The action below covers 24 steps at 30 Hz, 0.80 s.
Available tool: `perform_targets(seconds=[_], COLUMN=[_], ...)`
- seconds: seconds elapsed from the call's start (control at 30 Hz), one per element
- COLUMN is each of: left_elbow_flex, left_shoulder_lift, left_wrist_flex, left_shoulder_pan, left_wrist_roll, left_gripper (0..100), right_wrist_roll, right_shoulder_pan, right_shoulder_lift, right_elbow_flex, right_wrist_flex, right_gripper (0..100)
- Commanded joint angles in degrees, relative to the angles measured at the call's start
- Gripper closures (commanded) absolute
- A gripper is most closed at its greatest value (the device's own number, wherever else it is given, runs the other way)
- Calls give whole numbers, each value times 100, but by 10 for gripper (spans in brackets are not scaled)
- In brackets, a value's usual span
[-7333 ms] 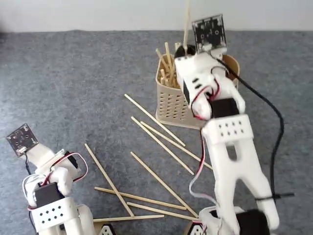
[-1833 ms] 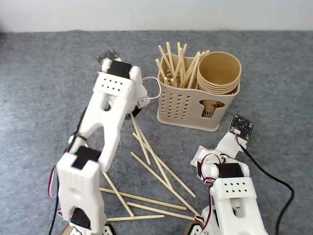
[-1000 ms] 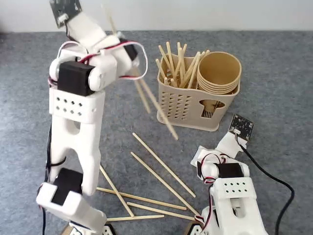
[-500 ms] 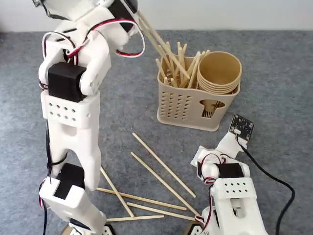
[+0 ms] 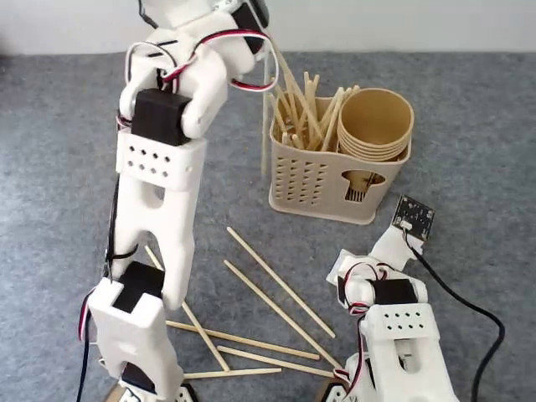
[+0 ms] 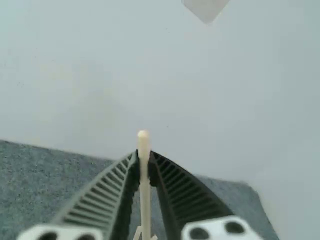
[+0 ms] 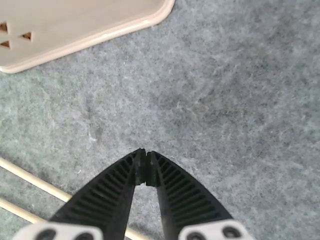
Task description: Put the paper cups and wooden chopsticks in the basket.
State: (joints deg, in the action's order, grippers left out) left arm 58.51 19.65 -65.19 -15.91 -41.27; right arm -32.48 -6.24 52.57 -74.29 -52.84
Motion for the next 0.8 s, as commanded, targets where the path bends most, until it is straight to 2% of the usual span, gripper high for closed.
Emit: perform_targets(seconds=[0.0,0.2,0.43,0.77], left_elbow_flex=[22,13,13,163], left_shoulder_lift=[-53,-53,-53,-413], left_wrist_flex=[105,0,-484,-721], left_shoulder_pan=[-114,-123,-158,-26], left_wrist_roll=[62,316,501,519], left_gripper=[987,980,790,780], right_wrist_roll=[-62,-44,-44,-44], right_shoulder_pan=[22,22,13,31], right_shoulder_lift=[171,171,171,171], right_elbow_flex=[53,53,53,53], right_wrist_flex=[75,75,75,66], right_gripper=[991,991,991,991])
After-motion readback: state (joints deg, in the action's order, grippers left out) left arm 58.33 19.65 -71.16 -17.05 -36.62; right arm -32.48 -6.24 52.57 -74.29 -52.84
